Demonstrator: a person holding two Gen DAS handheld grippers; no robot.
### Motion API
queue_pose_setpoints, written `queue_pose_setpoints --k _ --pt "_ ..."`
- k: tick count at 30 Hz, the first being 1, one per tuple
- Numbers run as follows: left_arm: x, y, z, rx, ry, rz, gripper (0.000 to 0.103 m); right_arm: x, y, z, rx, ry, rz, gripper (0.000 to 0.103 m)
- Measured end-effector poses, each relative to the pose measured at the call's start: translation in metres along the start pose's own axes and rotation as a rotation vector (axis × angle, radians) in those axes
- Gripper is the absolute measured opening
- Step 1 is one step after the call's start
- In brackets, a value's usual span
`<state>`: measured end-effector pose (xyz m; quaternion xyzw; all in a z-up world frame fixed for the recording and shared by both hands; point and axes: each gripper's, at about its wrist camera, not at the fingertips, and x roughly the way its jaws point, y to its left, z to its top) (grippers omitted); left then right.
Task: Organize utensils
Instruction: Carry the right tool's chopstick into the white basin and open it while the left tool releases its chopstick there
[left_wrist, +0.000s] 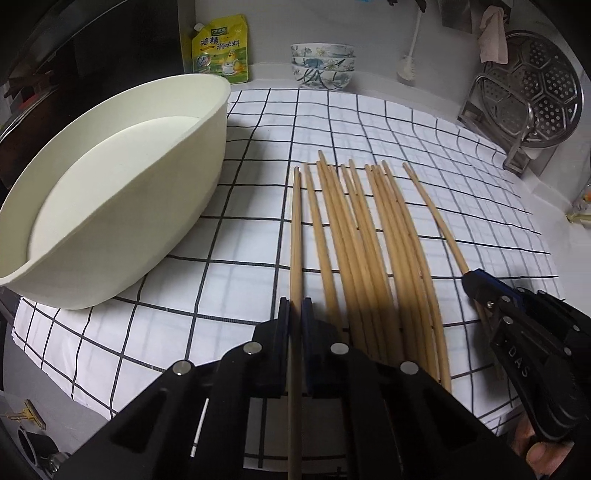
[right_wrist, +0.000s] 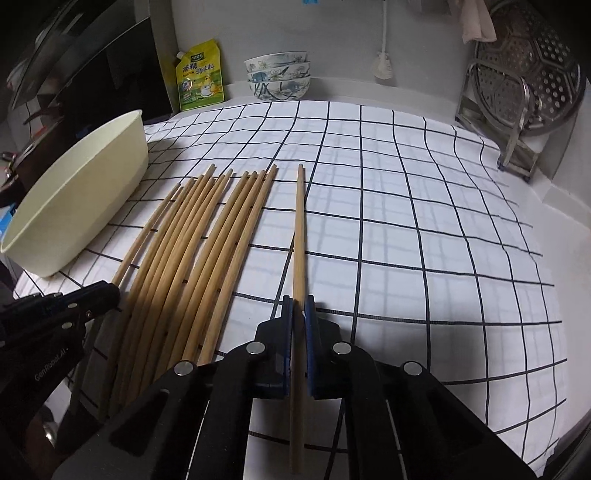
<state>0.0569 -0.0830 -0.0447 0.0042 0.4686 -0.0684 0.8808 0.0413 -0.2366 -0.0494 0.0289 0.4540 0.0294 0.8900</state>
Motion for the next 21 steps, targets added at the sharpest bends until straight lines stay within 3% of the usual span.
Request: queue_pose_setpoints --k 6,11,16,21 --pt "-0.021 0.001 0.013 0.016 -0.023 -0.079 0.007 -0.02 0.002 0.008 0.073 -0.04 0.062 0.006" --pt "-0.047 0.022 0.035 0.008 -0.1 -0.096 0.007 -0.043 0.025 0.033 0.09 -0.102 0.146 0.006" --pt "-0.07 0.079 0.06 -0.04 -0.181 -0.035 0.007 -0.054 0.075 0.073 0.03 -0.153 0.239 0.006" --pt "-0.073 0.137 0.08 -0.083 -0.212 0.044 0.007 -0.032 0.135 0.106 -0.025 -0.131 0.32 0.006"
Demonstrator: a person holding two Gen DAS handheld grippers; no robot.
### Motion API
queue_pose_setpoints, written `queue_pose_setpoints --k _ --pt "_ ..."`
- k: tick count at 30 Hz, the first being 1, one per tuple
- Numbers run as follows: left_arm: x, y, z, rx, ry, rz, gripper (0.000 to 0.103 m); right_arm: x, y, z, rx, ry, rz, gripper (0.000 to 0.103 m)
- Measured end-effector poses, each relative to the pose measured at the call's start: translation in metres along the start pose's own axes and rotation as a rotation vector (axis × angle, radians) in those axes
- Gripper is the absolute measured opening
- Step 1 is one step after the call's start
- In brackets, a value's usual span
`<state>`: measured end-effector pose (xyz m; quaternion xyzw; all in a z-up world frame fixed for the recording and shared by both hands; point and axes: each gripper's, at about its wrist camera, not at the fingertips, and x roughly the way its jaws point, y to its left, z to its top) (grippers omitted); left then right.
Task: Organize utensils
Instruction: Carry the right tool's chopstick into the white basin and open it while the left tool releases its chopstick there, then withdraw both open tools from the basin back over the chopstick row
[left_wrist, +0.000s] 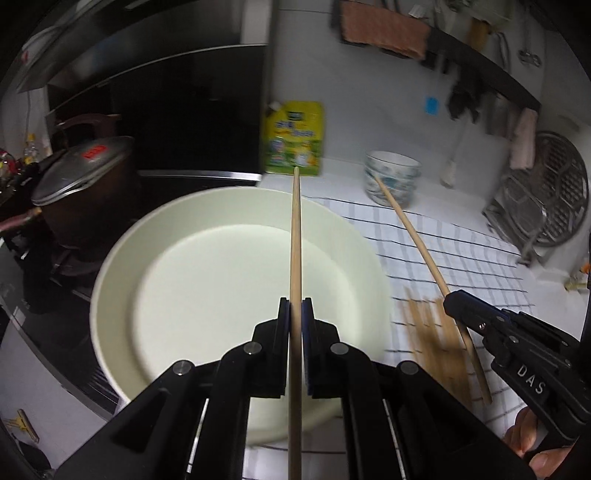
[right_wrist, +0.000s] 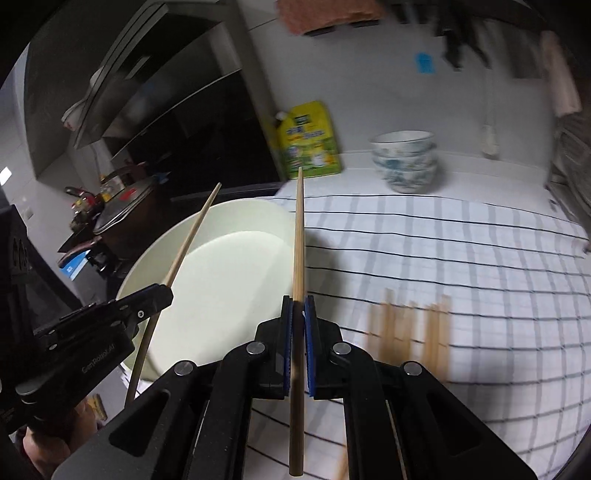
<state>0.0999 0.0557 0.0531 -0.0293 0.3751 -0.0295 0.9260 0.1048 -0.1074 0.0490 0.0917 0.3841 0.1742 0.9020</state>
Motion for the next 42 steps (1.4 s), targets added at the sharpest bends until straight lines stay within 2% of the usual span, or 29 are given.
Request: queue_pose_setpoints --k 7,12,17,18,19,20,21,22,27,30,38,42 --pt "0.034 0.056 0.009 -0.037 0.052 0.057 0.007 0.068 0.053 0.021 -0.041 0.094 0.051 0.006" --pt "0.057 0.075 0.01 -0.045 0.095 0.061 0.007 0.102 0.064 0.025 -0.025 0.164 0.056 0.006" --pt "0.07 0.083 0.011 -0.053 0.139 0.067 0.008 0.117 0.066 0.019 -0.017 0.202 0.04 0.006" --pt "0.07 0.087 0.011 -0.067 0.142 0.07 0.016 0.117 0.065 0.019 -0.015 0.204 0.032 0.01" --pt "0.068 0.09 0.011 -0.083 0.14 0.072 0.034 0.115 0.063 0.019 -0.009 0.201 0.027 0.02" --pt "0.065 0.094 0.01 -0.101 0.125 0.074 0.043 0.112 0.062 0.019 -0.006 0.19 0.025 0.022" --pt "0.061 0.096 0.01 -0.109 0.105 0.081 0.06 0.108 0.061 0.018 -0.009 0.179 0.023 0.025" --pt "0.057 0.097 0.01 -0.111 0.087 0.091 0.062 0.103 0.062 0.018 -0.015 0.162 0.002 0.026" --pt "0.04 0.101 0.008 -0.13 0.055 0.109 0.062 0.089 0.061 0.016 -0.013 0.126 0.008 0.026" --pt "0.031 0.1 0.003 -0.13 0.041 0.119 0.062 0.076 0.063 0.012 -0.03 0.097 -0.005 0.03" --pt "0.015 0.089 -0.01 -0.138 0.029 0.114 0.064 0.052 0.058 -0.001 -0.008 0.083 0.012 0.032" --pt "0.01 0.076 -0.014 -0.137 0.033 0.089 0.064 0.034 0.051 -0.003 -0.008 0.053 0.007 0.037"
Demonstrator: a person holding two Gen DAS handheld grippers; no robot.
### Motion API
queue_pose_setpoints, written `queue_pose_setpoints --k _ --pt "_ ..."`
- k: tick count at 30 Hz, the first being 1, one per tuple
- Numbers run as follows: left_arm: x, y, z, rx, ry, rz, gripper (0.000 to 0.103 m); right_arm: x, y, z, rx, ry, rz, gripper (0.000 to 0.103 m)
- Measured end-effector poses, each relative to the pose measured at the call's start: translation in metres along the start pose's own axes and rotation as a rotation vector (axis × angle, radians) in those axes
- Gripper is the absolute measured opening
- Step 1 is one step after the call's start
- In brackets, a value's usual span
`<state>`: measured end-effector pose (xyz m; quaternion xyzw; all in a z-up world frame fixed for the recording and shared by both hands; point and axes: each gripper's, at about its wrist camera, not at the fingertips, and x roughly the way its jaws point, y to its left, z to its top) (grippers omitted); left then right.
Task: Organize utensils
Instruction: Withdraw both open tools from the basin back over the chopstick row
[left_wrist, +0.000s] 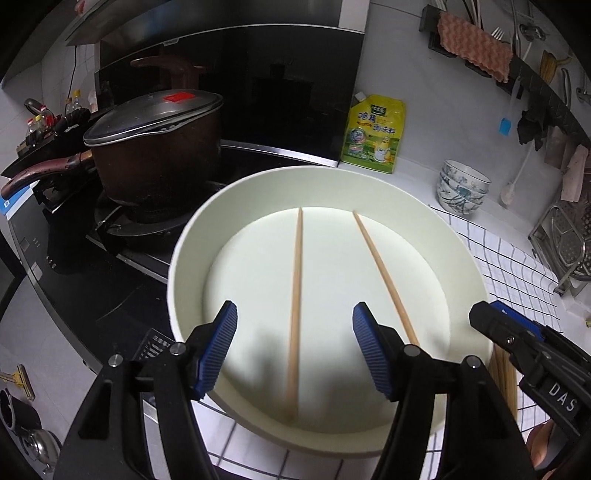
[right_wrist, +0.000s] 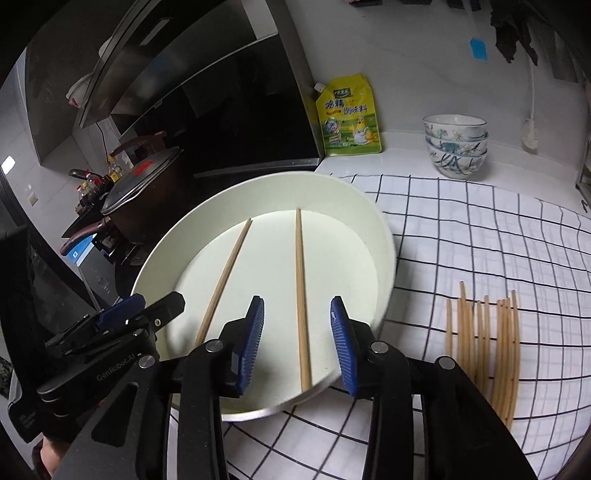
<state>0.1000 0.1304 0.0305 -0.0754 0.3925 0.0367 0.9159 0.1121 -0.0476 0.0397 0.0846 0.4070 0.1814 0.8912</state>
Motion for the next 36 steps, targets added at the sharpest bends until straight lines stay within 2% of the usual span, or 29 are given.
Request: queue_pose_setpoints --k 7,12,18,28,36 --pt "-0.019 -0.027 -0.006 0.034 -0.031 -0.085 0.068 -0.023 -0.015 -0.002 0.009 -0.023 -0.05 0.038" --pt "-0.03 -0.045 -0.01 0.083 -0.04 -0.109 0.07 -0.053 -0.031 -0.007 0.055 -0.086 -0.067 0.041" --pt "-0.038 -0.058 -0.019 0.075 -0.037 -0.121 0.072 -0.081 -0.059 -0.019 0.095 -0.113 -0.098 0.042" --pt "-0.046 -0.107 -0.044 0.133 -0.005 -0.158 0.074 -0.1 -0.111 -0.057 0.137 -0.072 -0.154 0.043" --pt "-0.042 -0.146 -0.071 0.172 0.034 -0.191 0.076 -0.096 -0.147 -0.085 0.157 -0.009 -0.202 0.043"
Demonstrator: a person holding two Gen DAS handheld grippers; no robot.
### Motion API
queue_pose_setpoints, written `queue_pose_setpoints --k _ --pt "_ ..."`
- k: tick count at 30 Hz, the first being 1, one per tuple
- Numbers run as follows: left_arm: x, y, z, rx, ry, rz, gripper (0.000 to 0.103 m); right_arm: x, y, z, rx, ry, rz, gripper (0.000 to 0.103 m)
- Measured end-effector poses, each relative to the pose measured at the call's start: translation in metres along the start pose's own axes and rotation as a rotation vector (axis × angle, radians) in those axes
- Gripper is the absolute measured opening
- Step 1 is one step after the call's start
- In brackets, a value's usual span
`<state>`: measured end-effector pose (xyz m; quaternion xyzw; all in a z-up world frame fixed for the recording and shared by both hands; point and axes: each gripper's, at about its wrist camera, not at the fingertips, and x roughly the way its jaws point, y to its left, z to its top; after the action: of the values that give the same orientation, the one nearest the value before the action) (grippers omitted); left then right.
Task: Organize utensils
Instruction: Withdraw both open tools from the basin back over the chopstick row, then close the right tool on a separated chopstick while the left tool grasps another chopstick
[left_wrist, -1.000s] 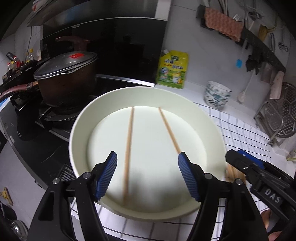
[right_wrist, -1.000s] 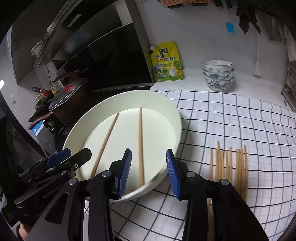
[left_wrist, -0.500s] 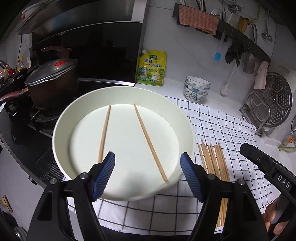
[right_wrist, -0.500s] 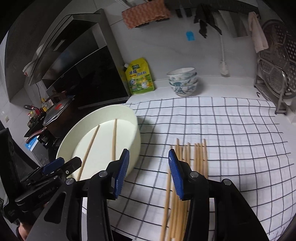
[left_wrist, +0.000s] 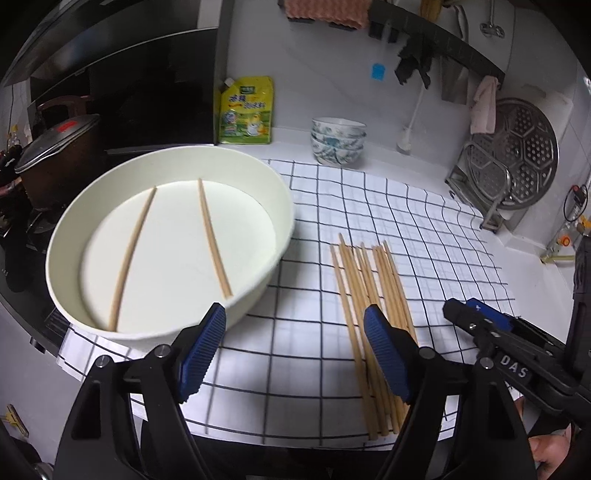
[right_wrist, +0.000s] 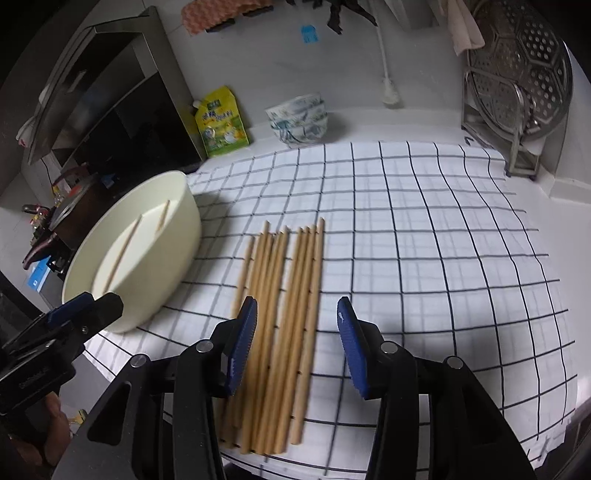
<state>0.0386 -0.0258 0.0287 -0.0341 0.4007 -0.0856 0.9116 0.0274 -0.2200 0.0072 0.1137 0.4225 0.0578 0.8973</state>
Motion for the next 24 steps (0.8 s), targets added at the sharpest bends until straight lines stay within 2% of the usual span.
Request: queue_pose_setpoints --k 6,12,24 --pt "0.008 -0.015 -0.015 0.009 -0.004 0.029 0.078 0.015 -0.01 -0.013 -0.023 0.048 -0.015 0.044" --pt "0.018 -0.019 -0.022 0.007 0.025 0.053 0.079 0.033 -0.014 -0.021 -0.043 0.094 -0.023 0.044" --pt "0.031 -0.021 -0.029 0.0 0.054 0.08 0.083 0.048 -0.015 -0.023 -0.073 0.116 -0.063 0.044"
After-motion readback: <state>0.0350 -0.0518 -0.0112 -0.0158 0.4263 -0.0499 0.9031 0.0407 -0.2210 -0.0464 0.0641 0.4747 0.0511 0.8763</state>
